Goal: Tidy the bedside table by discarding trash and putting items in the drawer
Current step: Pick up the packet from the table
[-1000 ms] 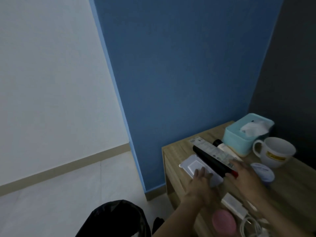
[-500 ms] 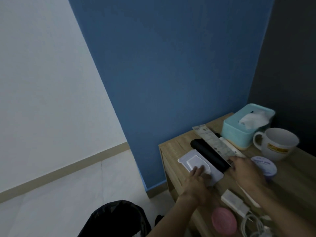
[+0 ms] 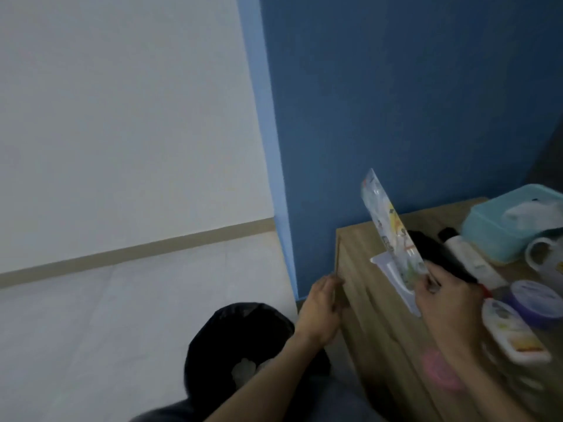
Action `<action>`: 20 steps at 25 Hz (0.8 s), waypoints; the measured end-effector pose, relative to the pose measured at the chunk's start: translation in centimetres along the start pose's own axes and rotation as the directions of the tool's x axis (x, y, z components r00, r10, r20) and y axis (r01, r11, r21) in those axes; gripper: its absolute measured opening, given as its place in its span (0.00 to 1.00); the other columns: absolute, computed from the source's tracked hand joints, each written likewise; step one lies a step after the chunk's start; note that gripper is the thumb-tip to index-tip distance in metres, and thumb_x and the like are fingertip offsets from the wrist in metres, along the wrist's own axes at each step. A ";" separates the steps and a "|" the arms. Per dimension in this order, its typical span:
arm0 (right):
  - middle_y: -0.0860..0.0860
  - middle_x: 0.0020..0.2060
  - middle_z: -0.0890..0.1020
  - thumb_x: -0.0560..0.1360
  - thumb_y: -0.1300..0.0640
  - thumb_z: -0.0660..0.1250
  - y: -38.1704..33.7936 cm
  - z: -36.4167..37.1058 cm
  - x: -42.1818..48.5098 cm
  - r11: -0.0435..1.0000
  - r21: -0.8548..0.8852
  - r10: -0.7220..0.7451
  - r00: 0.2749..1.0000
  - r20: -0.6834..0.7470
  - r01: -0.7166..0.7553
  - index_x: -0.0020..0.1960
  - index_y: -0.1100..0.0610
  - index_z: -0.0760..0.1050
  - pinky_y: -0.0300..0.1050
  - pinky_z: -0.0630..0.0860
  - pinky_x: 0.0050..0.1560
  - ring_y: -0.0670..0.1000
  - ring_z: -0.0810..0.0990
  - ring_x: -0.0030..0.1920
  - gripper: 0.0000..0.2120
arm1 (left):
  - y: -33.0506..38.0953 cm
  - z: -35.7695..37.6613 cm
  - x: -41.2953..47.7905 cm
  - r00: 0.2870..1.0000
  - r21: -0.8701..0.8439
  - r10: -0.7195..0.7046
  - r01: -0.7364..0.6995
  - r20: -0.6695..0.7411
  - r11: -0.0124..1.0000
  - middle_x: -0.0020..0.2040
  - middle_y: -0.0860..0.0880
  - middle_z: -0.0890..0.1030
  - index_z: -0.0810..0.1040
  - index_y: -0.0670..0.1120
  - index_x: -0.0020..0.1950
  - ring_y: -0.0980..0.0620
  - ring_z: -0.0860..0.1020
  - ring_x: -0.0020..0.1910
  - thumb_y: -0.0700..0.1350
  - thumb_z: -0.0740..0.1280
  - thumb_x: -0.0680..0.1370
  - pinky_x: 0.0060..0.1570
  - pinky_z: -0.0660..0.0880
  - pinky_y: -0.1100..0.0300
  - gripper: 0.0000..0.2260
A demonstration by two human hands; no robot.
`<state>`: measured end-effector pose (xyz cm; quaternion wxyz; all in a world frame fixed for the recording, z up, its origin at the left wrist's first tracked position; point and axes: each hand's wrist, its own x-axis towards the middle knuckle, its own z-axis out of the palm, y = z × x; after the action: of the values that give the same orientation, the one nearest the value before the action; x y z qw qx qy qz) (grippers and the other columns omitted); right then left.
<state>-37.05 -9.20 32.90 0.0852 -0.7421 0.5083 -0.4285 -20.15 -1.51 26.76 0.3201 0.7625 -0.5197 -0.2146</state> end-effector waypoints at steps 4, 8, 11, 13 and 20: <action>0.58 0.36 0.84 0.71 0.66 0.64 -5.9 4.0 -6.7 0.941 0.251 0.123 0.921 0.369 -0.226 0.43 0.64 0.80 0.42 0.74 0.30 0.52 0.79 0.30 0.07 | -8.0 -4.5 -5.1 0.973 0.102 -0.201 0.213 -0.116 0.972 0.75 0.48 0.65 0.69 0.46 0.70 0.50 0.56 0.76 0.36 0.59 0.76 0.73 0.50 0.63 0.22; 0.55 0.35 0.84 0.71 0.69 0.62 -8.4 10.5 -12.4 0.821 0.217 0.231 0.656 0.719 -0.528 0.46 0.64 0.81 0.39 0.80 0.32 0.42 0.80 0.27 0.10 | -15.1 -6.6 -10.2 0.863 0.024 -0.471 0.483 -0.184 0.876 0.77 0.47 0.59 0.68 0.46 0.71 0.48 0.50 0.78 0.37 0.59 0.75 0.75 0.50 0.55 0.23; 0.56 0.32 0.81 0.71 0.71 0.60 -9.7 15.3 -15.8 0.717 -0.034 0.377 0.347 0.859 -0.697 0.47 0.65 0.80 0.52 0.82 0.36 0.56 0.82 0.33 0.11 | -19.2 -7.6 -13.7 0.717 -0.072 -0.667 0.668 -0.202 0.740 0.78 0.46 0.53 0.66 0.46 0.71 0.45 0.45 0.78 0.37 0.58 0.75 0.75 0.51 0.51 0.24; 0.58 0.33 0.79 0.71 0.71 0.60 -10.6 17.2 -17.3 0.678 -0.166 0.441 0.216 0.871 -0.716 0.45 0.65 0.77 0.51 0.81 0.31 0.59 0.80 0.34 0.08 | -21.1 -7.8 -15.4 0.651 -0.096 -0.739 0.736 -0.170 0.670 0.79 0.45 0.49 0.64 0.45 0.72 0.44 0.43 0.78 0.37 0.58 0.75 0.75 0.53 0.48 0.24; 0.64 0.59 0.77 0.75 0.53 0.64 -12.2 20.2 -20.0 0.750 -0.292 0.389 0.039 0.920 -0.593 0.64 0.64 0.71 0.58 0.72 0.62 0.63 0.75 0.59 0.21 | -22.9 -6.8 -14.8 0.627 -0.172 -0.779 0.770 0.026 0.614 0.78 0.42 0.49 0.66 0.43 0.71 0.42 0.49 0.77 0.38 0.58 0.76 0.74 0.53 0.50 0.22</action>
<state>-16.48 6.80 16.29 0.5769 -0.6079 0.5307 0.1263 -6.12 19.90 15.17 0.2720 0.8876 -0.1118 -0.3545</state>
